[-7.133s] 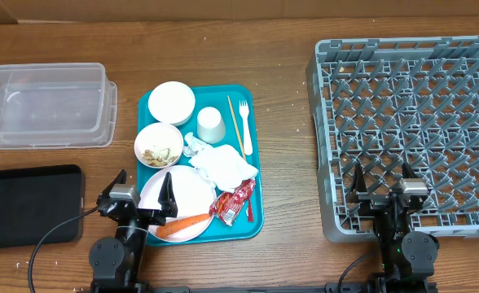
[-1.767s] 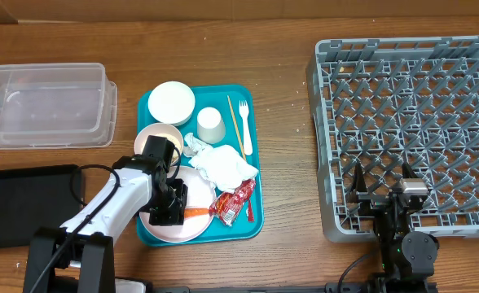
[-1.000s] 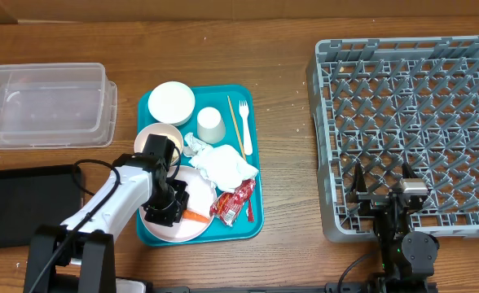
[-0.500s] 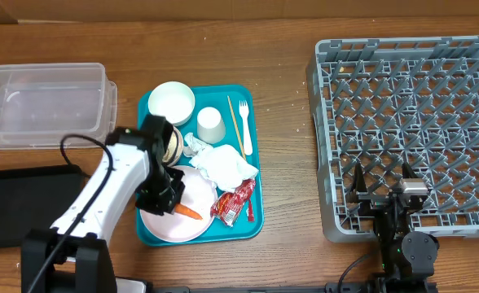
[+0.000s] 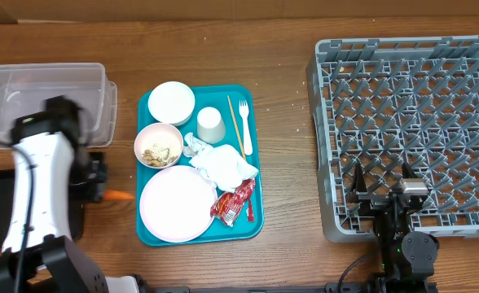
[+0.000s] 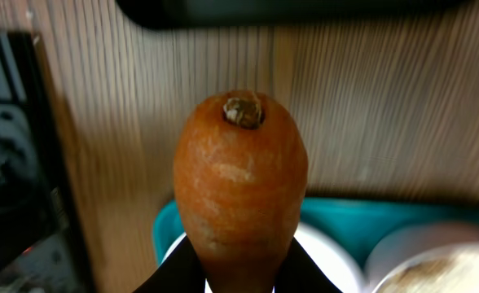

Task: Sort waste into correct bins and load items into the dishwasher
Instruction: 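Carry the carrot left and drop it onto the black tray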

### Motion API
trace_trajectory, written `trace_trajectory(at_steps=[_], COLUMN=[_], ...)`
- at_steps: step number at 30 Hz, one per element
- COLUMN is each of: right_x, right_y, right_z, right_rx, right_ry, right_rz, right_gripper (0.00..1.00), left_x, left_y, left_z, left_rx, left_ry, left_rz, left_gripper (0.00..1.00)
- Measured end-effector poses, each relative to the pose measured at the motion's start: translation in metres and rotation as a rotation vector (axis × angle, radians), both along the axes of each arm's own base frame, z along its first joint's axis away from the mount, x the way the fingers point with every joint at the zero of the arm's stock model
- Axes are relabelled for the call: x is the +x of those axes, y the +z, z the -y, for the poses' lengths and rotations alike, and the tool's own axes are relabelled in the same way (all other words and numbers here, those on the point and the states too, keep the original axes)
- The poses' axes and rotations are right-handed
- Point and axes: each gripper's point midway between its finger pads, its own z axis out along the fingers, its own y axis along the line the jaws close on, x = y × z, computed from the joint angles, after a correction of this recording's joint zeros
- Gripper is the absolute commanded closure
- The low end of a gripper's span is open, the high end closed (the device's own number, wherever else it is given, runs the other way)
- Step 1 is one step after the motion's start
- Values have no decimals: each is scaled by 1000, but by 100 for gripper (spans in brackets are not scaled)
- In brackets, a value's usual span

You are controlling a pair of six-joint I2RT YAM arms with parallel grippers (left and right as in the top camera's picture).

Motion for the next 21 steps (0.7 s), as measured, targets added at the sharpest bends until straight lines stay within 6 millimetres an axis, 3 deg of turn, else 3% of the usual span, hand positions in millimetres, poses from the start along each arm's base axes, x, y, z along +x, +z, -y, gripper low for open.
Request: trace_trajectory(at_steps=[4, 12, 17, 18, 19, 21], right_x=[0, 0, 0, 0, 0, 0], right_y=[0, 0, 0, 0, 0, 0], right_z=[0, 0, 0, 0, 0, 0], right_rx=[0, 0, 0, 0, 0, 0], right_ry=[0, 0, 0, 0, 0, 0], right_rz=[0, 0, 0, 0, 0, 0], right_gripper=[0, 0, 0, 0, 0, 0], left_x=[-3, 3, 5, 5, 4, 4], left_y=[-1, 5, 11, 10, 8, 5], left_z=[-51, -133, -163, -164, -165, -163], left_rx=[52, 243, 347, 352, 355, 342], left_ry=[170, 348, 389, 386, 389, 375], left_rz=[71, 223, 265, 259, 250, 240], left_gripper=[77, 62, 28, 8, 0, 0])
